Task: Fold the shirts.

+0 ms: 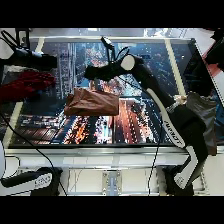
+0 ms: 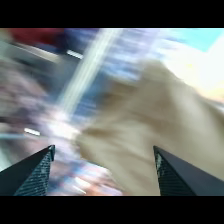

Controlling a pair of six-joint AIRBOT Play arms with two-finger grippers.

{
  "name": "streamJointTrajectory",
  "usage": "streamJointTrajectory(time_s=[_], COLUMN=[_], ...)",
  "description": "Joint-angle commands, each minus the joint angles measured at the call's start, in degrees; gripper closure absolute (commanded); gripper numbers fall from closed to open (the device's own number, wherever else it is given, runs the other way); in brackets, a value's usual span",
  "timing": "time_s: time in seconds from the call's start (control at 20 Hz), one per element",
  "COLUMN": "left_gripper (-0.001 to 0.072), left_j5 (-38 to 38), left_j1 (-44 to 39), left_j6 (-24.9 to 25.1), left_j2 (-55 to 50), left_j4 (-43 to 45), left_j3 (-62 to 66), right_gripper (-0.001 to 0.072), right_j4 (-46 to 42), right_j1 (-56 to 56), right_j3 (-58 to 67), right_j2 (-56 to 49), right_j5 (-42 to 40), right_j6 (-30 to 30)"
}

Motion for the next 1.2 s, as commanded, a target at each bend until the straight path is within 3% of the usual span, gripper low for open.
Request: streamJointTrajectory(time_s=[0.0, 0.2, 0.3, 0.7, 0.9, 1.0, 1.05, 1.15], left_gripper=[0.0694, 0.0694, 0.0694, 0.0694, 0.0694, 0.0694, 0.0694, 0.0694], left_j5=[-0.57, -0.61, -0.59, -0.59, -0.85, -0.85, -0.85, -1.09], left_j1=[0.5, 0.5, 0.5, 0.48, 0.48, 0.48, 0.48, 0.5], left_j6=[0.48, 0.46, 0.48, 0.48, 0.48, 0.48, 0.48, 0.9], left_j2=[0.2, 0.2, 0.17, 0.02, 0.02, 0.04, 0.04, 0.04], left_j4=[0.04, 0.04, 0.04, -0.42, -0.39, -0.39, -0.39, -0.39], left_j3=[-0.02, -0.04, -0.04, -2.01, -2.95, -2.95, -2.95, -2.95], right_gripper=[0.0019, 0.0018, 0.0018, 0.0018, 0.0048, 0.0384, 0.065, 0.0693], right_j4=[-14.53, -3.48, 5.55, 33.94, 35.56, 35.85, 37.16, 38.53], right_j1=[-7.78, -15.82, -18.01, -13.77, -9.31, -7.43, -6.97, -7.13], right_j3=[-1.62, -13.11, -18.75, -24.94, -24.48, -24.48, -24.46, -24.46], right_j2=[-0.17, -1.53, -2.78, -10.58, -12.7, -12.7, -12.59, -11.37], right_j5=[17.51, 14.25, 12.66, 2.27, -0.72, -1.92, -2.03, -1.55], right_j6=[0.83, -0.28, -4.68, -15.82, -14.97, -14.32, -14.53, -17.4])
